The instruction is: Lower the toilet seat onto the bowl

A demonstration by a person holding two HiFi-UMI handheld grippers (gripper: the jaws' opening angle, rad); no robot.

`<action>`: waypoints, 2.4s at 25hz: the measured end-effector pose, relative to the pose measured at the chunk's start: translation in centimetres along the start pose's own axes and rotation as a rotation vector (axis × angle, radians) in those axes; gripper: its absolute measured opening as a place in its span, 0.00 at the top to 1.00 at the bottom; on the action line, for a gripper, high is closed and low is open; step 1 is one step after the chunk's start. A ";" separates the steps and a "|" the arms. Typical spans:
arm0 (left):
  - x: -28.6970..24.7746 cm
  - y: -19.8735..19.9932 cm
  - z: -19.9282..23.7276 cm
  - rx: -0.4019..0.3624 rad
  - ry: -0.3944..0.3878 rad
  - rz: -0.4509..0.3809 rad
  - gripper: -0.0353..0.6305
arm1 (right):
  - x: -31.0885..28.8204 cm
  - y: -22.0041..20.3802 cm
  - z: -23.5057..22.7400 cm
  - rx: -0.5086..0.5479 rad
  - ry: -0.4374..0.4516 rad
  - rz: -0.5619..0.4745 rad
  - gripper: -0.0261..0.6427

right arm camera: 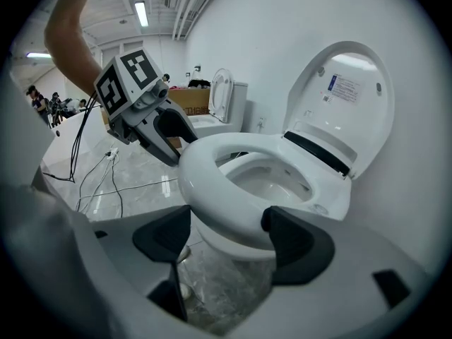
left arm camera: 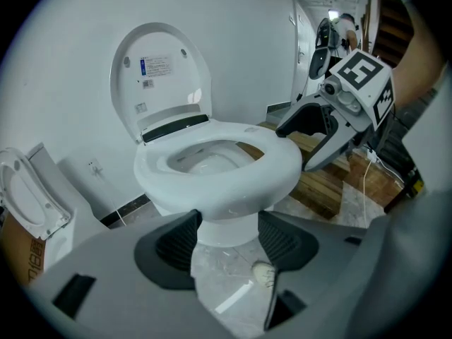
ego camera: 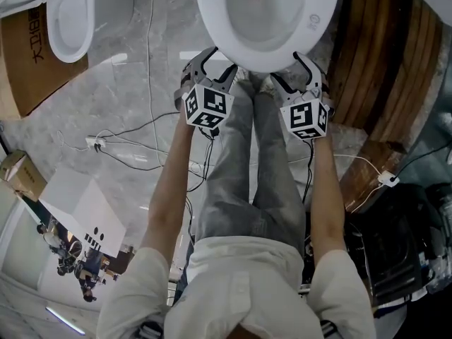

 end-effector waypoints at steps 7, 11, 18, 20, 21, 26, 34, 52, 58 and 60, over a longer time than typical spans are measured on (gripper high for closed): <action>-1.4 -0.8 -0.3 0.000 0.007 0.025 0.53 | -1.4 -0.9 0.3 0.013 -0.005 0.027 0.42; -2.3 -1.1 -0.5 -0.003 0.014 0.036 0.53 | -2.2 -1.4 0.4 0.022 -0.009 0.043 0.42; -3.9 -1.9 -0.5 0.001 0.020 0.061 0.53 | -3.8 -2.1 0.7 0.034 -0.021 0.076 0.41; -4.3 -2.1 -0.6 0.001 0.018 0.068 0.53 | -4.1 -2.3 0.8 0.035 -0.024 0.085 0.41; -4.5 -2.3 -0.7 0.001 0.017 0.072 0.53 | -4.3 -2.4 0.9 0.035 -0.025 0.089 0.41; -5.4 -2.7 -0.7 0.005 0.008 0.090 0.53 | -5.1 -2.8 1.0 0.042 -0.035 0.110 0.41; -7.0 -3.4 -0.7 0.011 -0.013 0.117 0.53 | -6.5 -3.6 1.3 0.046 -0.044 0.140 0.41; -9.3 -4.0 -0.9 0.049 -0.068 0.158 0.53 | -8.5 -4.8 1.3 0.023 -0.040 0.189 0.40; -9.1 -4.1 -0.9 0.072 -0.067 0.146 0.53 | -8.4 -4.7 1.4 -0.040 -0.016 0.165 0.40; -8.7 -4.0 -1.0 0.081 -0.063 0.132 0.54 | -8.1 -4.6 1.6 -0.070 -0.008 0.154 0.40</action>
Point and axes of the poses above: the fingertips, and each gripper's own axes: x backward along the fingers, z to its left, y out of its top, the point moved 6 cm from there along x, backward along the fingers, and after that the axes turned 11 degrees about z, right-handed, at the moved point
